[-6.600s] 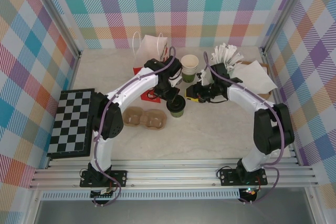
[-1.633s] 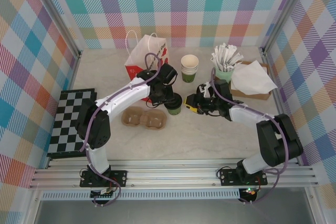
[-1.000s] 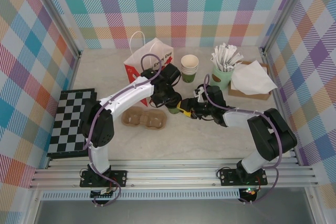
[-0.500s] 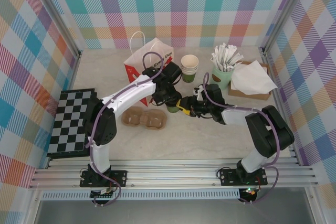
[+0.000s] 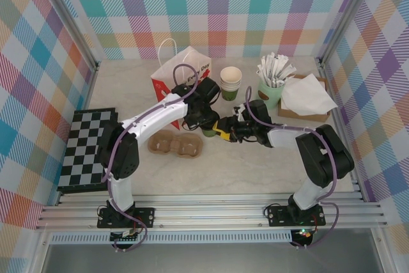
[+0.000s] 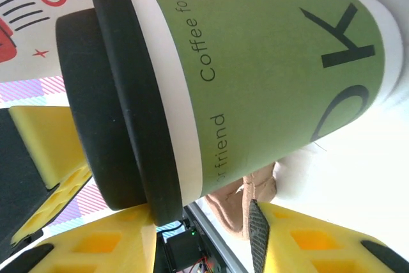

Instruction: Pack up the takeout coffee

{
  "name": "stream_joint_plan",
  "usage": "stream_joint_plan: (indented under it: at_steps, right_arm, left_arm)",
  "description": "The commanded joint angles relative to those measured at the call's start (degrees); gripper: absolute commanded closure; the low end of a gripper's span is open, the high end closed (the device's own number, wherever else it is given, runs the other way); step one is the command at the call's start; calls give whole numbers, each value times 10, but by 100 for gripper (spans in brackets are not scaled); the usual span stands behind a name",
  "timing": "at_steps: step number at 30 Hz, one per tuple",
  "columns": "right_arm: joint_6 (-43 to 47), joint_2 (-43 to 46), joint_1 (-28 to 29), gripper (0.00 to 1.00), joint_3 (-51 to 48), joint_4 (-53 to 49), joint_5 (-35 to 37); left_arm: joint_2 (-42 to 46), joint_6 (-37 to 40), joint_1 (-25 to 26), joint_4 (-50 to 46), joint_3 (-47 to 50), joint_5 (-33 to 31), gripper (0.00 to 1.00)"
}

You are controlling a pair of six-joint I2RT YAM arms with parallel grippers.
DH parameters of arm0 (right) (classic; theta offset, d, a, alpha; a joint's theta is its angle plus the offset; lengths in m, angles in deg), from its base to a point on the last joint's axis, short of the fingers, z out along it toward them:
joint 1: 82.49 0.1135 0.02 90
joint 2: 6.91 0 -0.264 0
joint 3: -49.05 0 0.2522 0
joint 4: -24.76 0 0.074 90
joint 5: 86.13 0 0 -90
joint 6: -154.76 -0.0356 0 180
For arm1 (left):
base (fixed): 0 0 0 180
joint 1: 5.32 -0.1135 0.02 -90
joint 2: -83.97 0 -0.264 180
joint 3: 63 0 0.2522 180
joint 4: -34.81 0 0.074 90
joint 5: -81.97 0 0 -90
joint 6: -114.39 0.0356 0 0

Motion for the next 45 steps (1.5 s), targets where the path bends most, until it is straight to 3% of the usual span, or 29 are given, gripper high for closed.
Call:
stream_joint_plan:
  at_steps: [1,4,8,11,12,13,18,27,34,45]
  right_arm:
    - [20,20,6,52,3,-121,80]
    - [59,71,4,44,32,-175,113]
    - [137,121,-8,35,52,-256,161]
    - [157,130,-27,27,48,-278,153]
    - [153,129,-34,4,44,-274,139]
    - [146,125,-41,0,40,-263,119]
    - [125,91,-47,0,44,-207,38]
    - [113,13,-40,3,86,-194,13]
    - [112,-12,-37,7,63,-227,47]
    - [141,-6,-37,13,83,-322,77]
  left_arm:
    - [-52,67,9,-84,-25,-13,100]
    - [-56,127,10,-107,-72,-19,100]
    - [-62,183,11,-106,-88,23,100]
    - [-70,192,14,-106,-97,42,100]
    - [-73,192,15,-106,-100,44,100]
    - [-75,192,16,-107,-104,45,100]
    - [-83,192,20,-112,-125,42,100]
    - [-90,194,21,-108,-129,52,100]
    - [-85,199,21,-91,-117,71,100]
    - [-20,207,20,-27,-90,67,86]
